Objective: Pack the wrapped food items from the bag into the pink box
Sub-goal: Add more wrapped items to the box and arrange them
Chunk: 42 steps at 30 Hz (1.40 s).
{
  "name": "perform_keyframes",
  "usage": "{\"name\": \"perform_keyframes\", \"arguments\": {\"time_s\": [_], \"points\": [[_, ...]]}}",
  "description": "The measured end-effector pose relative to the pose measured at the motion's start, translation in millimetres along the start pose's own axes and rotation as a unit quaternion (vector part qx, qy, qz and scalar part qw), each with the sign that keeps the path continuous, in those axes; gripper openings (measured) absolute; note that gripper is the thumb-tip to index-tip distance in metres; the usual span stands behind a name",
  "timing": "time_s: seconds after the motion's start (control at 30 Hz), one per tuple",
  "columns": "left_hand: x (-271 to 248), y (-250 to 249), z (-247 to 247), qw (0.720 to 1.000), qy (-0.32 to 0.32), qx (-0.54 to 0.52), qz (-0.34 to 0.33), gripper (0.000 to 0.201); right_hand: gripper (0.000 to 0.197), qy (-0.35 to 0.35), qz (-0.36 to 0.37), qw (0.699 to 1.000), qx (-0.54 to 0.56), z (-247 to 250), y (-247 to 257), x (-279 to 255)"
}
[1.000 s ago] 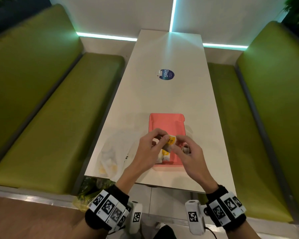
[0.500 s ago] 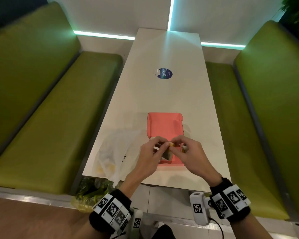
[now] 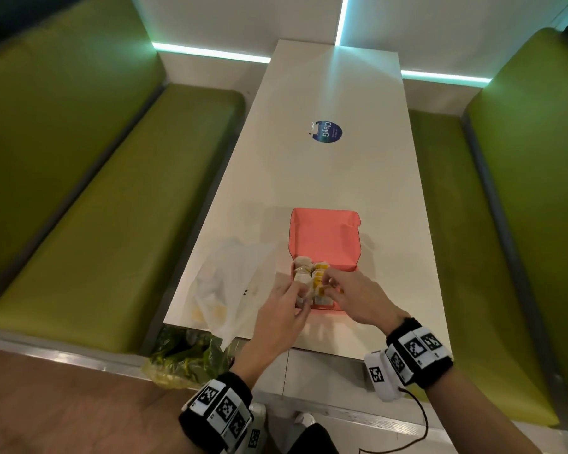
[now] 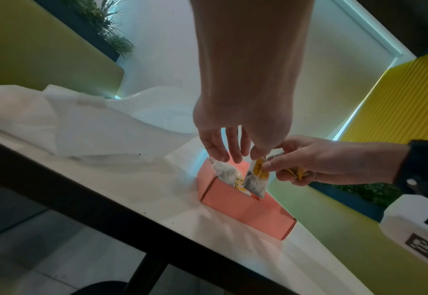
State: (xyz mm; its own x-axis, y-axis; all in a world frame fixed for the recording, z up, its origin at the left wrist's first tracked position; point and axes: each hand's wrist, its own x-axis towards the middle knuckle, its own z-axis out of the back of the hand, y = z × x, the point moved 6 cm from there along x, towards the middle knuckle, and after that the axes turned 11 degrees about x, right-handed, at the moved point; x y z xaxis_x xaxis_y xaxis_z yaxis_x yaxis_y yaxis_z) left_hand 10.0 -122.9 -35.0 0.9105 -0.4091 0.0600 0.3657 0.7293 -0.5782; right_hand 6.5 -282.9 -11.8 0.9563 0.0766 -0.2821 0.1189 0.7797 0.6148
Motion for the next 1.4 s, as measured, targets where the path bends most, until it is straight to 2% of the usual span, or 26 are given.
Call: {"name": "perform_keyframes", "arguments": {"time_s": [0.1,0.2,0.3,0.43,0.63,0.87,1.07,1.17,1.23,1.3,1.4], "points": [[-2,-6,-4,0.999,0.005,0.032,-0.026,0.012,0.006,0.015,-0.017,1.0,0.002,-12,-7,8],[-2,-13,-17,0.995,0.016,0.054,-0.078,0.014,0.004,0.009,-0.037,0.999,-0.002,-24,-17,14],[-2,-14,-39,0.981,0.07,0.129,-0.124,0.025,0.003,-0.015,-0.043,0.999,-0.007,-30,-23,17],[-5,-8,-58,0.966,0.133,0.191,-0.113,0.043,0.005,-0.05,-0.025,0.998,-0.001,-31,-22,16],[-9,-8,-61,0.965,0.113,0.208,-0.114,0.048,0.013,-0.094,-0.003,0.994,-0.063,-32,-25,18],[-10,-12,-60,0.961,0.114,0.223,-0.12,0.052,0.021,-0.135,0.002,0.988,-0.079,-30,-23,22],[-12,-14,-57,0.962,0.103,0.221,-0.121,0.049,0.018,-0.139,0.004,0.988,-0.061,-35,-24,18],[-13,-15,-55,0.964,0.097,0.216,-0.122,0.048,0.015,-0.153,-0.006,0.988,0.011,-32,-28,17],[-14,-17,-53,0.967,0.095,0.205,-0.12,0.048,0.011,-0.192,-0.011,0.976,0.105,-26,-31,12],[-15,-20,-48,0.971,0.078,0.189,-0.127,0.048,0.013,-0.229,0.0,0.945,0.234,-17,-30,4],[-9,-30,-27,0.985,0.021,0.113,-0.127,0.041,0.03,-0.233,-0.015,0.872,0.43,-7,-24,-8]]}}
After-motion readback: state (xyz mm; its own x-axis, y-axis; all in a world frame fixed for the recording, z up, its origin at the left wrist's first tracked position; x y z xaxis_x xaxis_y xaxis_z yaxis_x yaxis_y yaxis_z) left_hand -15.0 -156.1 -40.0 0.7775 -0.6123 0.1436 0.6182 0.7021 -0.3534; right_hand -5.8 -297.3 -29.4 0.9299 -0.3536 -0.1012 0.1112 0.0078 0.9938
